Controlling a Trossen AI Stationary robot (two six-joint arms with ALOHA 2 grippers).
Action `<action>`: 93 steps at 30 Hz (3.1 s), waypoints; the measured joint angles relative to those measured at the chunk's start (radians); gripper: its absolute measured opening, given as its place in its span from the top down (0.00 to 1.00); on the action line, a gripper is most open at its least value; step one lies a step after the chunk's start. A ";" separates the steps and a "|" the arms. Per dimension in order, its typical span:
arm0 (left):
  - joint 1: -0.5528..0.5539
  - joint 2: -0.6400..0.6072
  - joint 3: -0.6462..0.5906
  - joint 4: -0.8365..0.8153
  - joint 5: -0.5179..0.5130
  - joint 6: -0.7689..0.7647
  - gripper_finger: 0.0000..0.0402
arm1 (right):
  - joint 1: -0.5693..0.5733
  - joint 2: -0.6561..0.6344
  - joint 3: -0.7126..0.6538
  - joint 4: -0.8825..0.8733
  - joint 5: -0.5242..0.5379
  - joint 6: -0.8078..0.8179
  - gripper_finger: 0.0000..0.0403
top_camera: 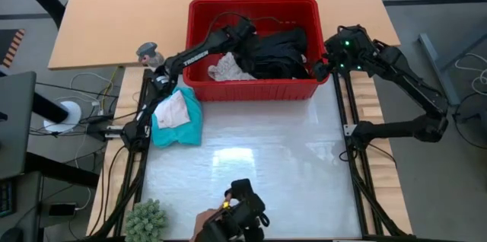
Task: Fold laundry
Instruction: Fold the black shorts
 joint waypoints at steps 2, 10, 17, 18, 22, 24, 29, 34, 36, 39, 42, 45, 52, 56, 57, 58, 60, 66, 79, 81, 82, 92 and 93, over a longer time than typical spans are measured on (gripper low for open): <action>0.002 -0.003 -0.017 -0.001 0.016 0.008 0.36 | 0.000 0.000 0.000 0.000 0.000 0.000 0.26; 0.008 -0.004 -0.093 -0.008 -0.062 0.051 0.42 | 0.000 0.000 0.000 0.001 0.000 -0.001 0.26; 0.016 -0.004 -0.090 -0.029 -0.212 0.076 0.91 | 0.000 0.006 0.000 0.006 0.000 -0.001 0.26; 0.017 -0.004 -0.084 -0.039 -0.227 0.065 0.95 | 0.000 0.007 0.000 0.005 0.000 -0.001 0.26; 0.004 -0.004 0.003 -0.107 -0.317 0.037 0.99 | 0.000 0.017 0.000 0.021 0.003 -0.001 0.26; -0.010 -0.030 0.015 -0.090 -0.332 0.041 0.99 | 0.000 0.025 0.000 0.026 0.003 -0.001 0.26; -0.034 -0.137 0.017 -0.058 -0.357 0.037 1.00 | 0.000 0.049 0.000 0.050 0.005 -0.040 0.26; -0.044 -0.249 0.020 0.000 -0.393 0.013 1.00 | 0.000 0.088 0.000 0.114 0.004 -0.062 0.26; -0.045 -0.289 0.020 0.011 -0.389 -0.011 1.00 | 0.000 0.102 0.000 0.150 -0.015 -0.098 0.26; -0.045 -0.327 0.020 0.046 -0.391 -0.017 1.00 | 0.012 0.128 0.000 0.222 -0.081 -0.158 0.26; -0.045 -0.339 0.020 0.082 -0.396 -0.025 1.00 | 0.041 0.176 0.000 0.303 -0.102 -0.189 0.26; -0.040 -0.339 0.022 0.097 -0.408 -0.030 1.00 | 0.090 0.245 0.000 0.359 -0.102 -0.225 0.26; -0.027 -0.333 0.021 0.107 -0.436 -0.026 1.00 | 0.186 0.401 0.000 0.410 0.095 -0.181 0.26; -0.020 -0.333 0.021 0.123 -0.451 -0.018 1.00 | 0.202 0.464 0.000 0.432 0.162 -0.153 0.26; -0.020 -0.333 0.022 0.125 -0.452 -0.013 1.00 | 0.205 0.479 0.000 0.430 0.197 -0.151 0.26; -0.020 -0.333 0.022 0.128 -0.454 -0.007 1.00 | 0.205 0.494 0.000 0.427 0.237 -0.151 0.26; -0.020 -0.333 0.022 0.148 -0.459 0.002 1.00 | 0.203 0.519 0.000 0.437 0.282 -0.153 0.26; -0.021 -0.349 0.022 0.176 -0.462 0.010 1.00 | 0.167 0.562 0.002 0.432 0.282 -0.105 0.28; -0.043 -0.405 0.024 0.327 -0.461 0.084 1.00 | 0.053 0.560 0.135 0.329 0.243 -0.078 0.94; -0.045 -0.412 0.024 0.345 -0.476 0.115 1.00 | 0.047 0.560 0.208 0.287 0.245 -0.094 0.93; -0.048 -0.417 0.024 0.364 -0.484 0.134 1.00 | 0.043 0.560 0.251 0.261 0.245 -0.105 0.93; -0.072 -0.511 0.024 0.432 -0.557 0.204 1.00 | 0.037 0.557 0.792 -0.035 0.246 -0.162 0.93; -0.080 -0.524 0.024 0.449 -0.558 0.202 1.00 | 0.037 0.557 0.843 -0.071 0.246 -0.162 0.93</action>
